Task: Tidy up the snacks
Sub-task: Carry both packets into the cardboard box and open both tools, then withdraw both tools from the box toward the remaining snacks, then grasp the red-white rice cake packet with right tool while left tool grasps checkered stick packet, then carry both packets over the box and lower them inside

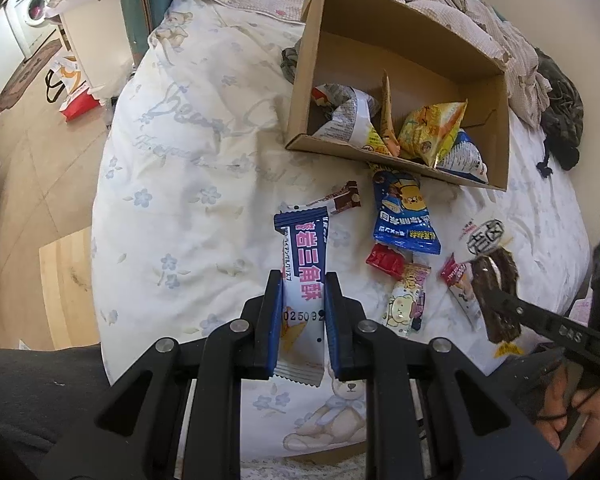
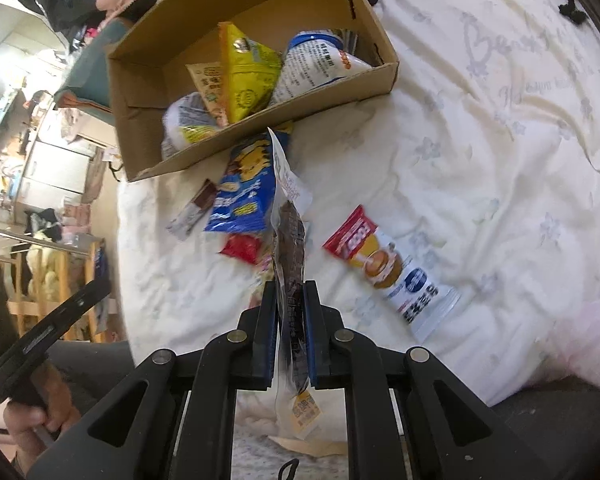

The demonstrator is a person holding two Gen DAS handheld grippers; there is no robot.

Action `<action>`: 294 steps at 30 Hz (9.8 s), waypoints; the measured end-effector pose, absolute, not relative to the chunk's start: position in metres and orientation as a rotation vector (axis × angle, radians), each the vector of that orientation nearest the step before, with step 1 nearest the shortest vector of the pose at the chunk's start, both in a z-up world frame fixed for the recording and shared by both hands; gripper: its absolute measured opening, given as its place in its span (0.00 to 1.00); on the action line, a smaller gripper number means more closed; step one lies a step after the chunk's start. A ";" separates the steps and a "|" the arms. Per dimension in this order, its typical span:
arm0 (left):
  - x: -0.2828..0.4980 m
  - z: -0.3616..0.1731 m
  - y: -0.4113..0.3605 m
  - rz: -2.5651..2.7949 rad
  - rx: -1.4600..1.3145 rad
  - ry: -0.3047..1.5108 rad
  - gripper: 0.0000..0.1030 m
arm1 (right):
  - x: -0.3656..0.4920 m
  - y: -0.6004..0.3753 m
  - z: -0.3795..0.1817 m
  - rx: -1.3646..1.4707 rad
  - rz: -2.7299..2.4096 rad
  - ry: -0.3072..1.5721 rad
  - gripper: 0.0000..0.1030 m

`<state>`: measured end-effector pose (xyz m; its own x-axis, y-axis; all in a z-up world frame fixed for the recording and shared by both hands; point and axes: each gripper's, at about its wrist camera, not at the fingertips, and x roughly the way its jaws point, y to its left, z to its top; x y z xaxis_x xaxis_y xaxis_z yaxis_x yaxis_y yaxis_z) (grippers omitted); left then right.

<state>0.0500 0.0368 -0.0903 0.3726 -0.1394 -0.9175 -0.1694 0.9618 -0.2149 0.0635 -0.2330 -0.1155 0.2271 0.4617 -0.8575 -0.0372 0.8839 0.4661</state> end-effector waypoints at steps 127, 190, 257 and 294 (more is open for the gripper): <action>0.064 -0.028 0.027 -0.010 -0.133 0.845 1.00 | 0.102 -0.255 -0.086 0.345 0.214 1.083 0.74; 0.077 -0.188 -0.052 -0.183 -0.139 1.398 0.12 | 0.108 -0.232 -0.162 0.135 0.193 1.413 0.33; 0.097 -0.038 0.002 0.004 -0.139 0.954 0.09 | 0.093 -0.231 -0.028 0.386 0.403 0.788 0.33; 0.199 -0.061 0.012 -0.043 -0.113 0.910 0.09 | 0.232 -0.206 -0.087 0.275 0.263 1.024 0.33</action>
